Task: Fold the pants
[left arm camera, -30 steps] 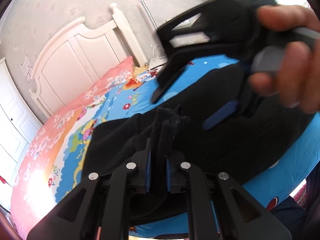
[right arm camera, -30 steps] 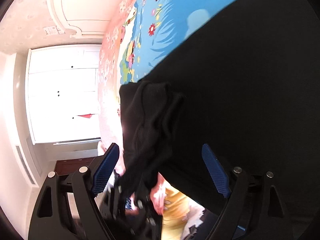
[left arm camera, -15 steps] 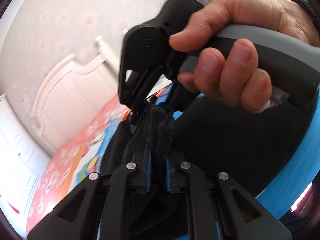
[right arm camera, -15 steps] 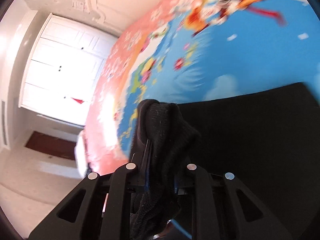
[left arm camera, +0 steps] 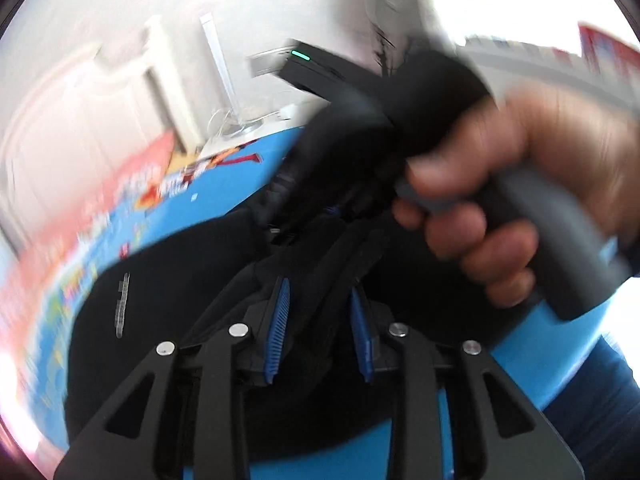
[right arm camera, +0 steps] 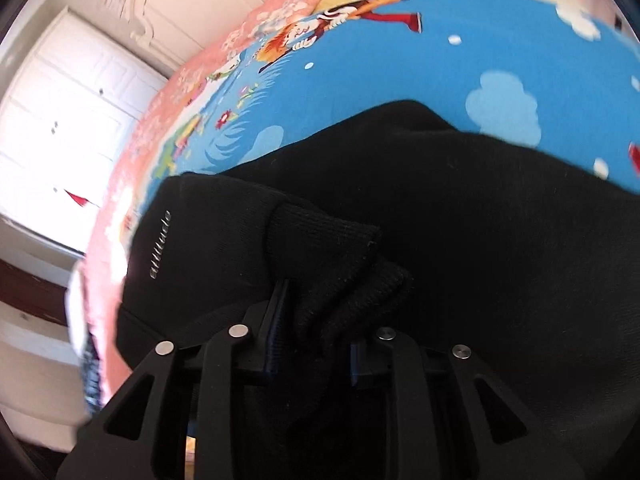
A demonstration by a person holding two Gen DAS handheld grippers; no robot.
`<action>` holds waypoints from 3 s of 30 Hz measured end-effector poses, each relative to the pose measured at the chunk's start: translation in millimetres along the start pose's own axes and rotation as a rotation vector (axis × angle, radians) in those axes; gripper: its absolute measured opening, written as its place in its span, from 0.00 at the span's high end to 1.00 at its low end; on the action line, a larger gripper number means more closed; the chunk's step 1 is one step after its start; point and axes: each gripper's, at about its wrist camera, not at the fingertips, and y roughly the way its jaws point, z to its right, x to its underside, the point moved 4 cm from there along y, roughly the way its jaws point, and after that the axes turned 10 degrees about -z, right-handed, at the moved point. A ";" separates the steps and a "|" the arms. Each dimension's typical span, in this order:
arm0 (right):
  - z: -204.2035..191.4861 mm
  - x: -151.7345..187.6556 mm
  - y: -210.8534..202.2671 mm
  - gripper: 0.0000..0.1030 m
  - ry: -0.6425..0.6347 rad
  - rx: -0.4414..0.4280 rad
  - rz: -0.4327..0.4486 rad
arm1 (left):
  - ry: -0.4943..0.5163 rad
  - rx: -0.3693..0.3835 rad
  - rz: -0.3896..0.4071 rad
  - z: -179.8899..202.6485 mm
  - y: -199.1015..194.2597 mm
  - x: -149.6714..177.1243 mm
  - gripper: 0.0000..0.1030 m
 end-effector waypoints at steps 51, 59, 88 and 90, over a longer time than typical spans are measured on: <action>-24.3 10.0 2.8 0.39 -0.076 0.537 0.137 | -0.965 -0.116 0.093 -259.7 -178.1 81.3 0.30; -25.7 10.6 2.3 0.39 -0.084 0.541 0.128 | -0.957 -0.079 0.038 -249.8 -138.9 84.1 0.30; -19.3 13.6 1.9 0.36 -0.055 0.500 0.173 | -0.920 -0.114 -0.053 -236.2 -93.4 104.3 0.32; -18.0 13.6 1.4 0.36 -0.057 0.488 0.174 | -0.941 -0.120 -0.057 -237.9 -84.9 104.0 0.32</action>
